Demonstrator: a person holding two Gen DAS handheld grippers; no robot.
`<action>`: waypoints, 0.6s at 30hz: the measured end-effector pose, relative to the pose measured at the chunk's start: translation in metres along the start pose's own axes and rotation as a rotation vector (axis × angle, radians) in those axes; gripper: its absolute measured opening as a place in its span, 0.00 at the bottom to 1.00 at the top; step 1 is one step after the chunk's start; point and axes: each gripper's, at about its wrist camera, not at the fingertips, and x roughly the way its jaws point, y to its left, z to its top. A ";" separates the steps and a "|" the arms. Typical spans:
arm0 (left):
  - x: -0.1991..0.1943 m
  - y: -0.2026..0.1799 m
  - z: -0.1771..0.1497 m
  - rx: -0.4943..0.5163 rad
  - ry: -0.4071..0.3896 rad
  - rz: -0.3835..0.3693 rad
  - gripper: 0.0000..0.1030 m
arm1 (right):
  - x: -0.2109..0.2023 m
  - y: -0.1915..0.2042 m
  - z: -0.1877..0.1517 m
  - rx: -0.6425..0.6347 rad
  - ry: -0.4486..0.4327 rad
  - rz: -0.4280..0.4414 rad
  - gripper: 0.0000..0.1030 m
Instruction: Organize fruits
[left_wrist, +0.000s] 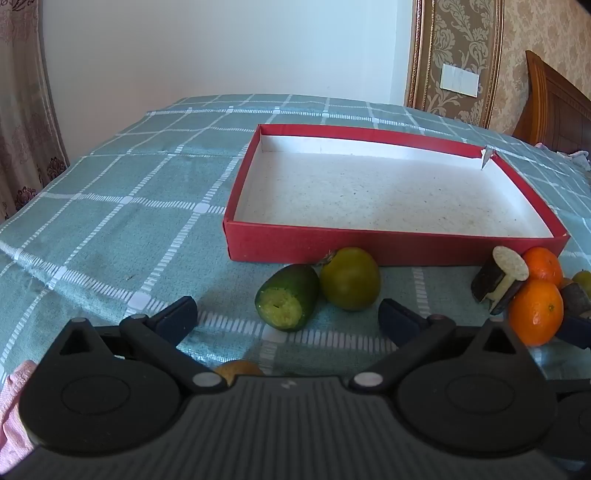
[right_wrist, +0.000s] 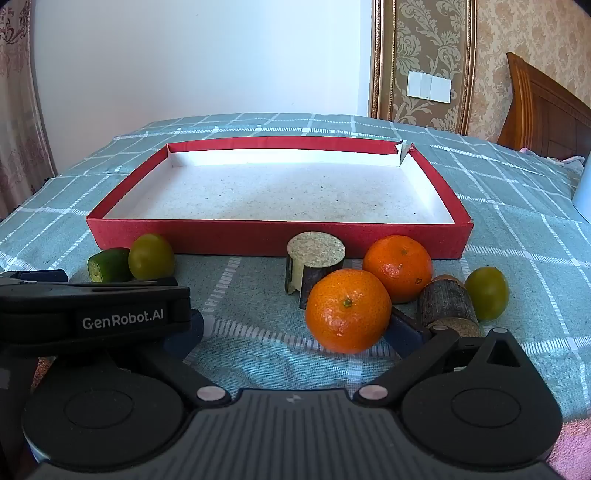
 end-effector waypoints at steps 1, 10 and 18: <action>0.000 0.000 0.000 0.001 0.001 0.001 1.00 | 0.000 0.000 0.000 -0.001 0.000 -0.001 1.00; 0.000 0.000 0.000 0.003 0.003 0.004 1.00 | 0.000 0.000 0.000 -0.001 0.000 -0.001 1.00; -0.001 -0.001 0.000 0.002 0.000 0.004 1.00 | 0.000 -0.001 0.000 -0.004 0.006 0.003 1.00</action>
